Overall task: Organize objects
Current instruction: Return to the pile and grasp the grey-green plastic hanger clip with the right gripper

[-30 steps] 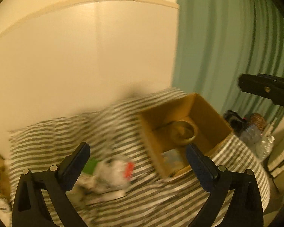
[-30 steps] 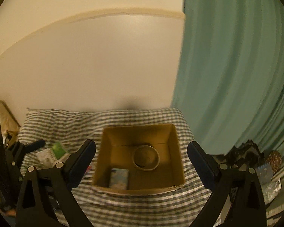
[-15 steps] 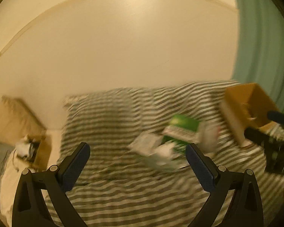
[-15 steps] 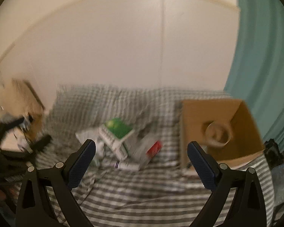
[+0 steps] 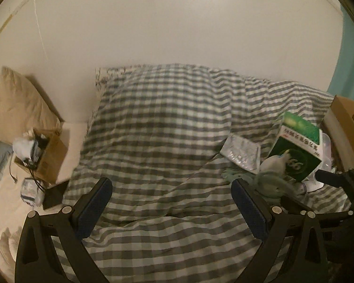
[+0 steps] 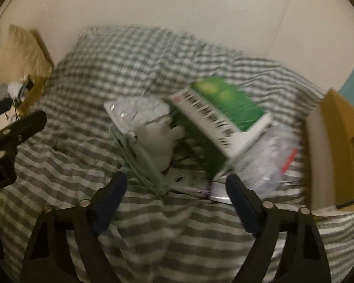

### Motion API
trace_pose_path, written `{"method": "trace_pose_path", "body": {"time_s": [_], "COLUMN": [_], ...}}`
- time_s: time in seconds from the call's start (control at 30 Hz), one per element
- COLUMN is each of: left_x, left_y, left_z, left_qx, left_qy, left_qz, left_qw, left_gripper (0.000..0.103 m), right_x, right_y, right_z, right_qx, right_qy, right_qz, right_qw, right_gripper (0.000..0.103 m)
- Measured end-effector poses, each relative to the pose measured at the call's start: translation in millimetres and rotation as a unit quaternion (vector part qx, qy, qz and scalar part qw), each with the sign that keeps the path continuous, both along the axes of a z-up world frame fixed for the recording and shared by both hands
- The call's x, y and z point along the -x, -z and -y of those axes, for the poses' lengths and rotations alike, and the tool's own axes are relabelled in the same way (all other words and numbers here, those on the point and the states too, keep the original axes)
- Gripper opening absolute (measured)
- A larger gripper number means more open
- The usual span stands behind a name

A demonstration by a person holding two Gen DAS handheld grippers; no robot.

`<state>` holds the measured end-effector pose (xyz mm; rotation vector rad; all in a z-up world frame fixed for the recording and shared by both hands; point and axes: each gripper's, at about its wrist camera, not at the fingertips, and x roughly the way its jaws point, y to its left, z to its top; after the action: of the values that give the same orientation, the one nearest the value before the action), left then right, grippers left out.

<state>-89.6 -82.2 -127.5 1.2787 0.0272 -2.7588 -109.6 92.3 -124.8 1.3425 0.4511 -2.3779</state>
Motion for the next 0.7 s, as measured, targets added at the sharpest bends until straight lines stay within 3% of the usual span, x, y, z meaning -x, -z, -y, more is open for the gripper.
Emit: {"method": "trace_pose_path", "body": {"time_s": [0.2,0.3,0.37,0.53,0.7], "left_x": [6.2,7.2,7.8,7.7,9.4], "left_y": [13.6,17.0,18.5,18.2,15.1], "left_z": [6.6,5.9,3.4,-2.2,-13.2], "left_qx": [-0.019,-0.017,-0.013,0.0,0.007], "left_qy": [-0.001,-0.001,0.001,0.003,0.01], "left_qz": [0.022,0.027,0.031,0.034,0.033], "left_qw": [0.9996,0.9995,0.9994,0.9994,0.9994], "left_gripper": [0.103,0.103,0.103,0.103,0.103], "right_x": [13.5,19.6,21.2,11.1,-2.8], "right_y": [20.3,32.1,40.5,32.2,16.5], "right_z": [22.0,27.5,30.1,27.0,13.7], "right_qx": [-0.013,-0.013,-0.017,-0.001,0.04], "right_qy": [-0.014,-0.018,-0.023,-0.039,-0.049], "right_qz": [0.015,0.032,0.044,0.035,0.028], "right_qw": [1.0,0.999,0.999,0.999,0.998], "right_gripper": [0.073,0.057,0.042,0.024,0.012]}}
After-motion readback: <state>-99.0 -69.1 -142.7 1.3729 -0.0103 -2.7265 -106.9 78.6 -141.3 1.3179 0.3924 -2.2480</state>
